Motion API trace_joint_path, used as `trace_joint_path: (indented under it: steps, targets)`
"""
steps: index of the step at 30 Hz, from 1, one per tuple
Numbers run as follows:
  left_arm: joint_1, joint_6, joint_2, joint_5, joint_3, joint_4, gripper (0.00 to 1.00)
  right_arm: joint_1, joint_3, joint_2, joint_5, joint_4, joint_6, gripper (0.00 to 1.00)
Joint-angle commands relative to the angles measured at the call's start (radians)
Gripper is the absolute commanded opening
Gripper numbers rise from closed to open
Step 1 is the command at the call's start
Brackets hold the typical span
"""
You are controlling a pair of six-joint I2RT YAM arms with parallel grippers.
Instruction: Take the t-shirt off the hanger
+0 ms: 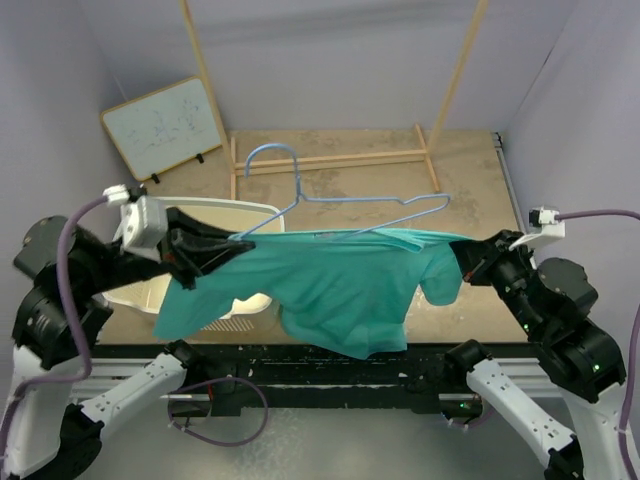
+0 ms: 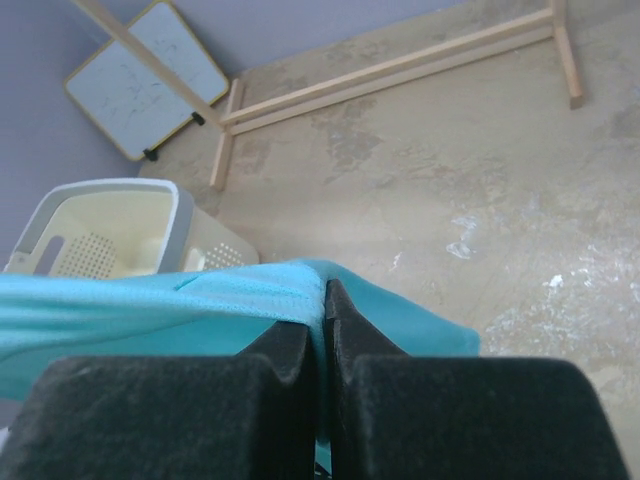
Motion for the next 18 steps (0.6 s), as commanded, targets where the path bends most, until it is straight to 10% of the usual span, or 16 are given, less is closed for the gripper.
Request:
trace_joint_path:
  steps: [1, 5, 10, 18]
  targets:
    - [-0.001, -0.066, 0.151, -0.012, -0.036, 0.323, 0.00, -0.026, 0.034, -0.044, -0.054, 0.020, -0.118, 0.00]
    - [-0.001, -0.090, 0.335, 0.004, -0.026, 0.474, 0.00, -0.026, 0.077, -0.038, -0.008, -0.053, -0.136, 0.00]
    - [-0.001, -0.051, 0.484, 0.047, 0.022, 0.540, 0.00, -0.026, 0.099, -0.027, -0.082, -0.079, -0.168, 0.47]
    - [-0.002, 0.036, 0.598, 0.141, 0.015, 0.505, 0.00, -0.026, 0.155, -0.066, -0.411, -0.012, -0.245, 0.50]
